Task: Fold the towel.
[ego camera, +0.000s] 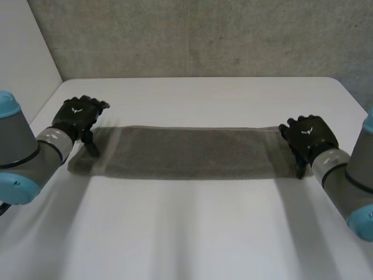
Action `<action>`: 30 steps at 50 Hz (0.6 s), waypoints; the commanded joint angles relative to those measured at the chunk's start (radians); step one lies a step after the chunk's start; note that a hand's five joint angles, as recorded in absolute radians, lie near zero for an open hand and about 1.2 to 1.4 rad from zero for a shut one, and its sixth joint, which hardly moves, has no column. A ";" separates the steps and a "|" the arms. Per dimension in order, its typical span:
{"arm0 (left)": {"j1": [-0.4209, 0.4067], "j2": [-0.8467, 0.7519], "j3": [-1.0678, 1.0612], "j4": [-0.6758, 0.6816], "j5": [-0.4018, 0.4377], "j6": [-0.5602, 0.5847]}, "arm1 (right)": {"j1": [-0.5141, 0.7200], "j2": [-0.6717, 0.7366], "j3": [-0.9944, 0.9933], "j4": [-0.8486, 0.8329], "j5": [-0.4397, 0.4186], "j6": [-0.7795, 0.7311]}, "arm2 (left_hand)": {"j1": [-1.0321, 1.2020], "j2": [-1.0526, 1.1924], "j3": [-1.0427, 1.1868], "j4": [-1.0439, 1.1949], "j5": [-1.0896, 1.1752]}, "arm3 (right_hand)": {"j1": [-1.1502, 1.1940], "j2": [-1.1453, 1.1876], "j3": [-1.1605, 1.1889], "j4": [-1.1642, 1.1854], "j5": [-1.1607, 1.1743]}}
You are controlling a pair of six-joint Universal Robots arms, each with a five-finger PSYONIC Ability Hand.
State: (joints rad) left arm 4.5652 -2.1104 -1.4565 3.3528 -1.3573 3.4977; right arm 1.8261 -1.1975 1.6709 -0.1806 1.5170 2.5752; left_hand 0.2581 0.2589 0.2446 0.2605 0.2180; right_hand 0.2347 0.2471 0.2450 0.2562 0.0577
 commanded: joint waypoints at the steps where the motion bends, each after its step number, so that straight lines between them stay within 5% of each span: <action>1: 0.017 0.001 -0.065 0.004 -0.002 -0.008 | -0.062 0.021 0.058 -0.123 -0.024 0.006 | -0.083 -0.084 -0.069 -0.085 -0.217 | -0.060 -0.073 -0.071 -0.082 -0.058; 20: -0.032 0.125 -0.266 0.207 -0.034 -0.163 | -0.125 0.202 -0.019 -0.135 -0.139 0.010 | -0.083 -0.084 -0.069 -0.085 -0.217 | 0.282 0.269 0.272 0.260 0.284; 24: -0.032 0.125 -0.274 0.230 -0.039 -0.163 | -0.145 0.213 -0.029 -0.137 -0.141 0.011 | -0.083 -0.084 -0.069 -0.085 -0.217 | 0.712 0.700 0.702 0.691 0.714; 28: -0.031 0.124 -0.275 0.235 -0.042 -0.164 | -0.154 0.219 -0.039 -0.135 -0.144 0.011 | -0.083 -0.084 -0.069 -0.085 -0.217 | 0.845 0.833 0.835 0.824 0.848; 30: -0.031 0.124 -0.275 0.235 -0.042 -0.164 | -0.168 0.236 -0.049 -0.132 -0.141 0.011 | -0.083 -0.084 -0.069 -0.085 -0.217 | 1.146 1.134 1.136 1.125 1.149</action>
State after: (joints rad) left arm 4.5328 -1.9832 -1.7312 3.5827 -1.3966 3.3311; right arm 1.6808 -0.9826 1.6386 -0.3168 1.3743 2.5861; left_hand 0.2558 0.2589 0.2446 0.2606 0.2181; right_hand 1.0638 1.0594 1.0551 1.0560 0.8801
